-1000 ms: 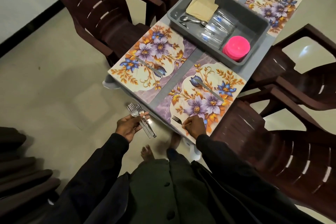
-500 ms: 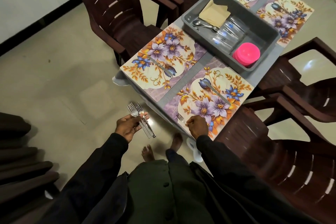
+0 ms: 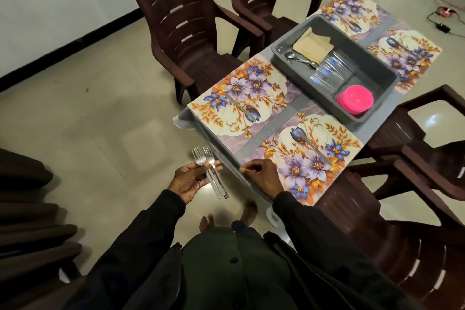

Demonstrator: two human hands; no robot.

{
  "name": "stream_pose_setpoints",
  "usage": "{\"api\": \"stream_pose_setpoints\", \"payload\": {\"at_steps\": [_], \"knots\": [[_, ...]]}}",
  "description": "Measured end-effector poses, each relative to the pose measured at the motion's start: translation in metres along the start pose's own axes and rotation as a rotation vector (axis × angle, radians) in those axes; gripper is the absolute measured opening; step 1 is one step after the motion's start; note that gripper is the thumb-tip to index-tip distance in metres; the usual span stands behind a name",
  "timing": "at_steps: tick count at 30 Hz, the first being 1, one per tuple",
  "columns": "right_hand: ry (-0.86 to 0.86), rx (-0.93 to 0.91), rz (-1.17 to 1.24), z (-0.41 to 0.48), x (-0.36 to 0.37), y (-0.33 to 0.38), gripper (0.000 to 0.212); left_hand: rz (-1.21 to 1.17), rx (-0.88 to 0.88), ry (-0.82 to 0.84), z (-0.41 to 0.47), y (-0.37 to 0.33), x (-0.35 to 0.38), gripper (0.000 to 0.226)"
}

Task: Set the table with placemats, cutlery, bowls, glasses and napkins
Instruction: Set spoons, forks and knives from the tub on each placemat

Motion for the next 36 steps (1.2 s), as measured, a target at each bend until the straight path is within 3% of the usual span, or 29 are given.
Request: {"api": "stream_pose_setpoints", "payload": {"at_steps": [4,8,18,27,31,36], "knots": [[0.142,-0.001,0.116,0.013,0.039,0.056,0.019,-0.027,0.002,0.006,-0.008,-0.016,0.003,0.028],[0.171,0.026,0.121,0.03,0.061,0.087,0.032,-0.064,0.037,-0.017,-0.009,-0.04,-0.01,0.025],[0.134,-0.001,0.068,0.083,0.077,0.126,0.029,-0.033,0.076,-0.008,0.02,-0.098,-0.01,0.022],[-0.018,0.04,0.023,0.184,0.05,0.137,0.03,0.075,0.033,-0.005,0.099,-0.176,0.021,0.03],[-0.075,0.126,0.082,0.227,0.025,0.128,0.019,0.141,-0.026,0.033,0.14,-0.212,0.049,0.028],[-0.283,0.254,0.162,0.269,-0.026,0.089,0.004,0.256,-0.074,0.102,0.19,-0.25,0.091,0.033]]}}
Point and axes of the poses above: each hand's wrist, its own z-axis towards the middle knuckle, its own x-axis out of the palm, y = z × x, the point moved 8 cm from there along z, towards the middle knuckle, and after that the axes turned 6 degrees about -z, right-handed, at the moved point
